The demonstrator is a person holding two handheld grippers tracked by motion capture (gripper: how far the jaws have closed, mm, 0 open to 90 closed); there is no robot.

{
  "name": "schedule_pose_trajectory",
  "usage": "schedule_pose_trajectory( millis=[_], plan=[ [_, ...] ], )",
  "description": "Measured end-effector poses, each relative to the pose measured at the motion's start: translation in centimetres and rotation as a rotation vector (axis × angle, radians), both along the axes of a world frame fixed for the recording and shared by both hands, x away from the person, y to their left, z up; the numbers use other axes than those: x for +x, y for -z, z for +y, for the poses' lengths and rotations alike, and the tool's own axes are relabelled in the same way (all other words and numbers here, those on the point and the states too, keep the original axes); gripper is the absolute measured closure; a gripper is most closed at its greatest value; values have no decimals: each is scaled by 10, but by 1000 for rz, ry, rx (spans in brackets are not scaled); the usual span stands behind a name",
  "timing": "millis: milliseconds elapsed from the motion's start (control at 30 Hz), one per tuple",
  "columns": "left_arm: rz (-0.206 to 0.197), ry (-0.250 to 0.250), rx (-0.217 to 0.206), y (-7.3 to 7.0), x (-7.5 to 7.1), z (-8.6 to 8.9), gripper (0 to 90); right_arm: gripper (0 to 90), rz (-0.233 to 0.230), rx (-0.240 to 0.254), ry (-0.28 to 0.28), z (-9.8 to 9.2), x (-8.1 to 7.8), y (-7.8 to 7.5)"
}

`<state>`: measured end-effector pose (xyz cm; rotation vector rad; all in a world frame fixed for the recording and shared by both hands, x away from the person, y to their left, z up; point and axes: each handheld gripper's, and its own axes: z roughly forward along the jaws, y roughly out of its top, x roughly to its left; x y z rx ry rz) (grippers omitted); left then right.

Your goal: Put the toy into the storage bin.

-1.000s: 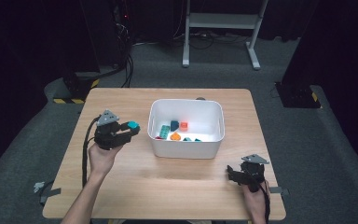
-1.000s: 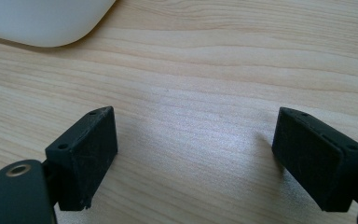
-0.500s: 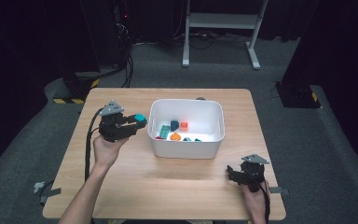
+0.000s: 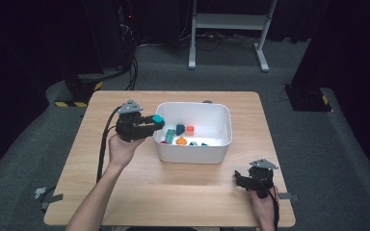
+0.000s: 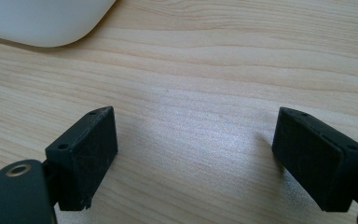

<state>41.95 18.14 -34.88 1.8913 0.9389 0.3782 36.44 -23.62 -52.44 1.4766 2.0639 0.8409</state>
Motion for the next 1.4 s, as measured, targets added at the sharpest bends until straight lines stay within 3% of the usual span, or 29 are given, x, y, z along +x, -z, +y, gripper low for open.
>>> schedule_pose_trajectory(
  millis=[233, 733, 933, 1400],
  plan=[
    [18, 19, 3, 5, 11, -14, 583, 138, 0, 0, 0, 0, 0, 0],
    [51, 31, 56, 21, 25, -35, 571, 138, 0, 0, 0, 0, 0, 0],
    [71, 46, 78, 25, 26, -43, 447, 138, 0, 0, 0, 0, 0, 0],
    [20, 13, 78, 17, 10, -25, 390, 138, 0, 0, 0, 0, 0, 0]
  ],
)
